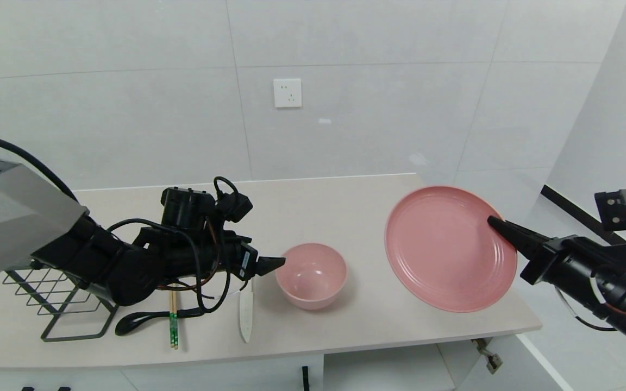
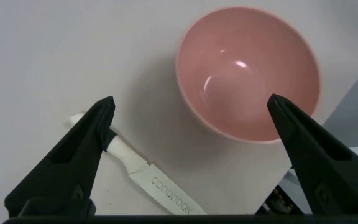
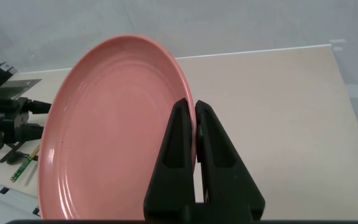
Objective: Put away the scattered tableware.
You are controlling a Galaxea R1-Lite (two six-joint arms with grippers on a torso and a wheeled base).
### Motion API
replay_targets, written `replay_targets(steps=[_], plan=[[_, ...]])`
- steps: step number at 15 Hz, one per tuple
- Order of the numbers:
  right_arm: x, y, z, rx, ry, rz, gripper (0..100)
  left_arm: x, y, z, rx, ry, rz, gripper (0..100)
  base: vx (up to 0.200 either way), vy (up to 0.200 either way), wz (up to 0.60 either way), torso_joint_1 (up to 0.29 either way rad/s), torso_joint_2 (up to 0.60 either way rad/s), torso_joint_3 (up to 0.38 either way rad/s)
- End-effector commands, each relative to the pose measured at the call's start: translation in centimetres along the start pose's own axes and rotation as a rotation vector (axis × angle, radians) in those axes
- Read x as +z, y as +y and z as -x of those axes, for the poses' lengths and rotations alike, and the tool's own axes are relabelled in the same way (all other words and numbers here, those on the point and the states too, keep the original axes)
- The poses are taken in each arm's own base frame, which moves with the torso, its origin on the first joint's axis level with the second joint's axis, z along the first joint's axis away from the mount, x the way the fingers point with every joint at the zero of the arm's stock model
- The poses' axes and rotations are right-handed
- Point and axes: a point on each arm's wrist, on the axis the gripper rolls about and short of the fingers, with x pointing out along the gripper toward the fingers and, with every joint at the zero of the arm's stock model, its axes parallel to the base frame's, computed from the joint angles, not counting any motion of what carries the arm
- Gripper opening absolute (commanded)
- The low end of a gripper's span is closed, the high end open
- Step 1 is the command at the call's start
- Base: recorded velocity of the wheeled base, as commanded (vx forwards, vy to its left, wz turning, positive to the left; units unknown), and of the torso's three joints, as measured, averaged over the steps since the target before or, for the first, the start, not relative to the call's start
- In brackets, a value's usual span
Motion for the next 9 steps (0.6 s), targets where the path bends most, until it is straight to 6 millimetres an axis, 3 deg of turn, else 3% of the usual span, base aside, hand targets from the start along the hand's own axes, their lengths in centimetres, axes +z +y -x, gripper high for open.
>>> replay_targets(steps=[1, 9], plan=[[-0.1, 0.0, 0.0, 0.002, 0.005, -0.001, 0, -0.9, 0.1, -1.4, -0.008, 0.034, 0.006, 100, 0.000, 0.000, 0.00, 0.000, 0.00, 0.000], [-0.5, -0.2, -0.6, -0.002, 0.024, -0.007, 0, -1.7, 1.3, -4.1, 0.002, 0.046, 0.026, 100, 0.000, 0.000, 0.00, 0.000, 0.00, 0.000]])
